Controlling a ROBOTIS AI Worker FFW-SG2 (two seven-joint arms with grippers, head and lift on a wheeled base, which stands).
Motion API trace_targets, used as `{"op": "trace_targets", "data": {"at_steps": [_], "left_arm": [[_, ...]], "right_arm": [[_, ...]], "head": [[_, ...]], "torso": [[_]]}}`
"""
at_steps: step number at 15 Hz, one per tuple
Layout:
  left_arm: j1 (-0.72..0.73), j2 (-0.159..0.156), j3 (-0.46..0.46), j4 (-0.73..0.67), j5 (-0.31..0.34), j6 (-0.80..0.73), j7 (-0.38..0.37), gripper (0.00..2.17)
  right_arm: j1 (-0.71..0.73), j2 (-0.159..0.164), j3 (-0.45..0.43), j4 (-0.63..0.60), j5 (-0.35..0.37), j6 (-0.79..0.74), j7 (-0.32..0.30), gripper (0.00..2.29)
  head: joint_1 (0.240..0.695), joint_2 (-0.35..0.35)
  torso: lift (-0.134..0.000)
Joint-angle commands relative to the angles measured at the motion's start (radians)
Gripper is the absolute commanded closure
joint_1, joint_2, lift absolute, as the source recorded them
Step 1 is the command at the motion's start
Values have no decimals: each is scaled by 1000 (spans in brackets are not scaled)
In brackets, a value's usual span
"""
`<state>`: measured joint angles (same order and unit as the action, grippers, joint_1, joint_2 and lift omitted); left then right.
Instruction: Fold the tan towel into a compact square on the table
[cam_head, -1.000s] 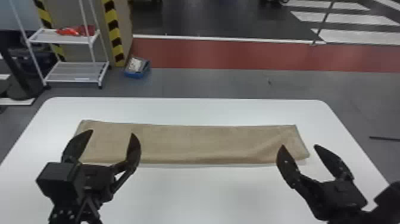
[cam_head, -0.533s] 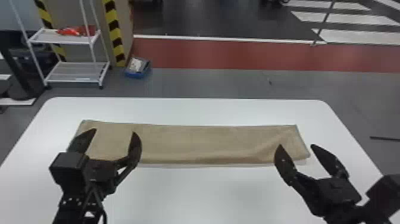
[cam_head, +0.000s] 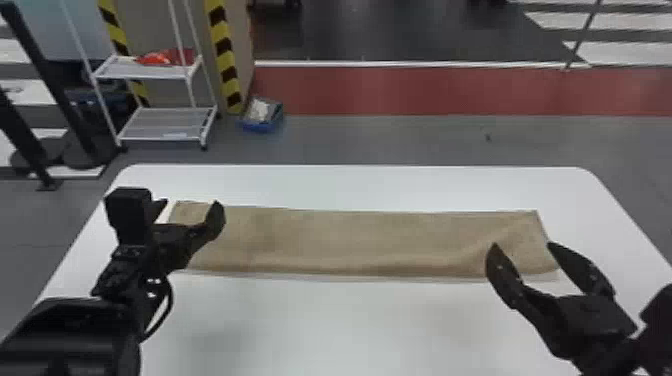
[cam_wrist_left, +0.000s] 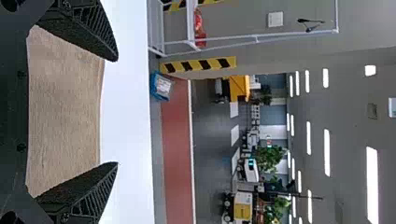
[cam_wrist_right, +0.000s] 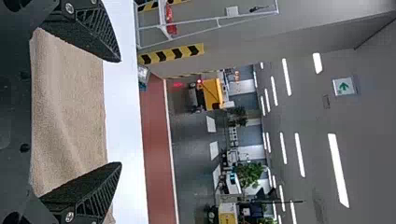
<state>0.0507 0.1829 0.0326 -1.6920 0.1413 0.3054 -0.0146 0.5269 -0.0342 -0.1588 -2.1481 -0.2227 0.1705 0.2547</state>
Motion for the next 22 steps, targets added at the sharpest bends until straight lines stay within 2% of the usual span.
{"op": "trace_targets", "data": {"at_steps": [1, 2, 4, 8, 19, 20, 22], "left_arm": [[-72, 43, 49, 94, 29, 56, -24, 154], [-91, 56, 70, 121, 46, 90, -54, 181], [-104, 61, 118, 153, 69, 93, -113, 208], [-130, 81, 118, 195, 58, 163, -200, 215], [-134, 81, 107, 207, 0, 292, -219, 282], [-134, 79, 109, 207, 1, 314, -237, 478], [-134, 78, 113, 201, 4, 351, -258, 1133]], "right_arm": [[-27, -7, 16, 11, 3, 31, 0, 97], [-36, -9, 25, 14, 5, 34, 0, 97], [-53, -9, 41, 25, 17, 44, 0, 97], [-79, -15, 56, 57, 19, 53, 0, 97], [-123, -52, 91, 97, 3, 74, 0, 97], [-123, -52, 91, 97, 3, 74, 0, 97], [-123, -52, 91, 97, 0, 77, 0, 97]], "head": [[695, 28], [695, 67], [695, 104], [695, 147], [695, 162], [695, 164], [695, 164]], "torso": [[-110], [-110], [-110], [-110], [-110], [-110], [-110]]}}
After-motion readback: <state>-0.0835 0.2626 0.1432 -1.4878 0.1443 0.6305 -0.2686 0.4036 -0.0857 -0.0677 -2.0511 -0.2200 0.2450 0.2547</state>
